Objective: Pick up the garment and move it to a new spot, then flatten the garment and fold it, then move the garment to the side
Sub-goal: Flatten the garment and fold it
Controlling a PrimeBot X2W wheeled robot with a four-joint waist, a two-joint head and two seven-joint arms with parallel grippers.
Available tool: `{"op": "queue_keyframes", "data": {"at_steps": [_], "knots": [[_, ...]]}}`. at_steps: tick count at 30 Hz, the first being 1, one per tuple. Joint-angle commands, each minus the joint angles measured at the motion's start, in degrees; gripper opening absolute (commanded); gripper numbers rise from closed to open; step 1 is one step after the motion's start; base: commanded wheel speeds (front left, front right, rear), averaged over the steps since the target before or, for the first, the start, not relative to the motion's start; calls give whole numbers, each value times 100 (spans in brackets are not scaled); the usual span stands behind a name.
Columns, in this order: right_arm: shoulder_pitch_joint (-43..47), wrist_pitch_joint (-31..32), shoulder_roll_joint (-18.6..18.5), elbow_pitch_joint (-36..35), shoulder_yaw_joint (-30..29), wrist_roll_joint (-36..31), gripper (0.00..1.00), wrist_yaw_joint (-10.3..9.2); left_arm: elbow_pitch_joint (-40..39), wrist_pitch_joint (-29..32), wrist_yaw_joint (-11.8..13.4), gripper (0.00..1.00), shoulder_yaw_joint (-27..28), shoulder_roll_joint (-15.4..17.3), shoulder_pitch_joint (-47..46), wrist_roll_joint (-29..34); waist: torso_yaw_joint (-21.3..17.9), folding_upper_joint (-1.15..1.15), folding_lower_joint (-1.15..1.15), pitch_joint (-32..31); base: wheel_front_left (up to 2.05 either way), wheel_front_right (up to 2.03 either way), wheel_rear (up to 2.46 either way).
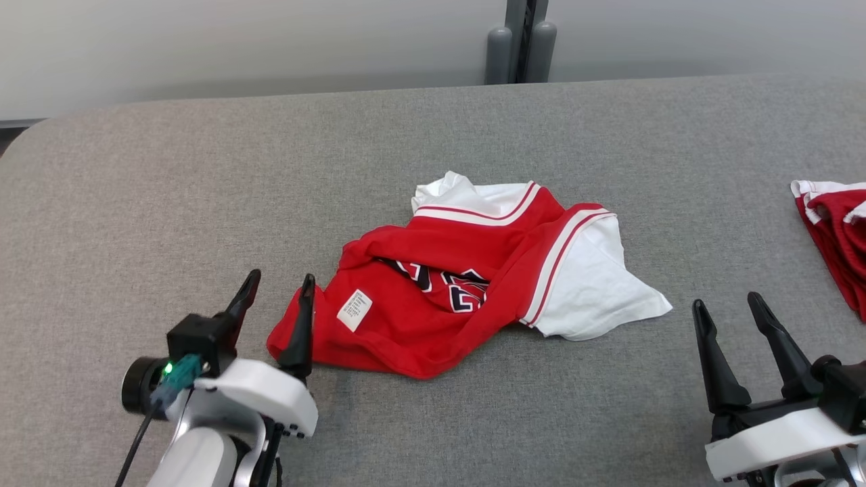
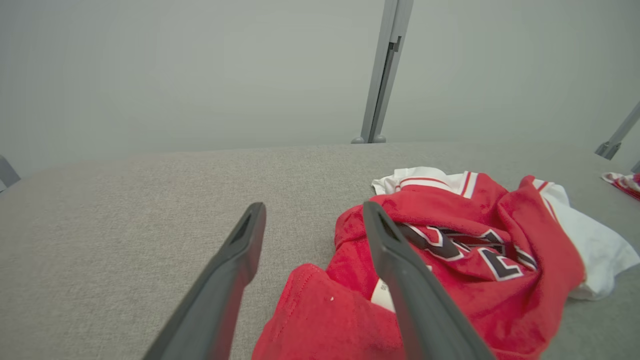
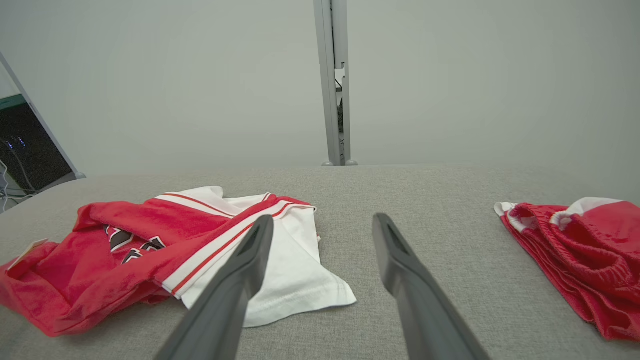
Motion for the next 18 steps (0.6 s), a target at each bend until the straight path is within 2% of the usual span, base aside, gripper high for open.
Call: {"op": "queue_keyframes", "data": {"at_steps": [1, 8, 18], "knots": [[-97, 13, -24, -29, 3, -12, 100, 2, 60, 256, -76, 100, -64, 44, -252, -52, 1, 0, 0, 68, 0, 0, 0], [-258, -20, -94, 24, 163, 29, 100, 2, 538, 1705, -312, 100, -290, 238, -1074, -165, -157, 0, 0, 273, 0, 0, 0], [-344, -85, -109, 124, 193, 58, 100, 2, 1040, 2180, -404, 100, -224, 354, -1185, -445, -276, 0, 0, 479, 0, 0, 0]]}}
